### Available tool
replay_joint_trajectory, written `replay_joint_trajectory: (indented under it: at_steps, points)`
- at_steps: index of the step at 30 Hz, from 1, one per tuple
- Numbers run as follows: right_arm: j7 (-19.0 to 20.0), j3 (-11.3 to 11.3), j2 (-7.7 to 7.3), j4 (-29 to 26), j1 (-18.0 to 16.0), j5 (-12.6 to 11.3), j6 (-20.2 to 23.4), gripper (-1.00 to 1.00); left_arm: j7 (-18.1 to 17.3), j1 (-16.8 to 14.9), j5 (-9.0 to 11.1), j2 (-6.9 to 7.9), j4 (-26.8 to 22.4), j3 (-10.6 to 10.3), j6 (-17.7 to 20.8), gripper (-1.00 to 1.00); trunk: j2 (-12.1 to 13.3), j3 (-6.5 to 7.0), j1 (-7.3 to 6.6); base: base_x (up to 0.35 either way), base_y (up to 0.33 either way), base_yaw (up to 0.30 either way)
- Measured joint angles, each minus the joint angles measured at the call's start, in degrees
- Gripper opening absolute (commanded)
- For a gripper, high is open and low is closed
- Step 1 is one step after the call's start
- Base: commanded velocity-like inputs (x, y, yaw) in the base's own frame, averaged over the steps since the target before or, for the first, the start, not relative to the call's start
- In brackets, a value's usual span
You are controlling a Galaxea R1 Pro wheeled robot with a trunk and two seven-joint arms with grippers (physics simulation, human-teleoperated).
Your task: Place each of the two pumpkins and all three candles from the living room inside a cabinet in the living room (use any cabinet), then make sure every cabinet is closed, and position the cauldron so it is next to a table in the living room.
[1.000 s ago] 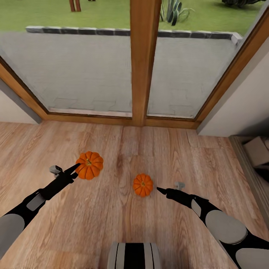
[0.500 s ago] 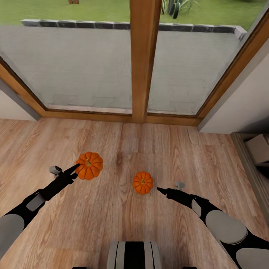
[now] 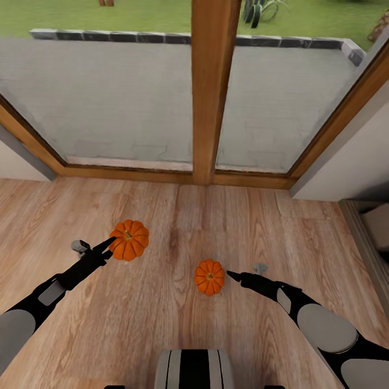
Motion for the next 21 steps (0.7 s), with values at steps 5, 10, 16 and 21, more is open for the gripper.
replay_joint_trajectory:
  at_steps: [5, 10, 16, 21]
  points:
    - [0.0, 0.0, 0.03, 0.0, 0.0, 0.0, 0.0, 1.0, -0.01, -0.01, 0.01, 0.0, -0.01, 0.17, 0.01, -1.0, 0.0, 0.0, 0.0, 0.142, 0.0, 0.0]
    - [-0.07, 0.0, 0.04, 0.08, 0.06, 0.0, 0.07, 1.0, -0.01, -0.01, 0.01, 0.0, 0.0, 0.11, 0.0, -1.0, 0.0, 0.0, 0.0, 0.009, 0.0, 0.0]
    - [-0.77, 0.1, 0.19, 0.31, 0.03, -0.03, 0.23, 1.0, -0.01, -0.01, 0.01, 0.0, 0.0, 0.12, 0.0, -1.0, 0.0, 0.0, 0.0, 0.0, 0.0, 0.0]
    - [-5.85, 0.35, 0.59, 0.64, 0.04, 0.57, 0.22, 1.0, -0.01, -0.01, 0.01, 0.0, 0.0, 0.12, 0.0, -1.0, 0.0, 0.0, 0.0, 0.0, 0.0, 0.0]
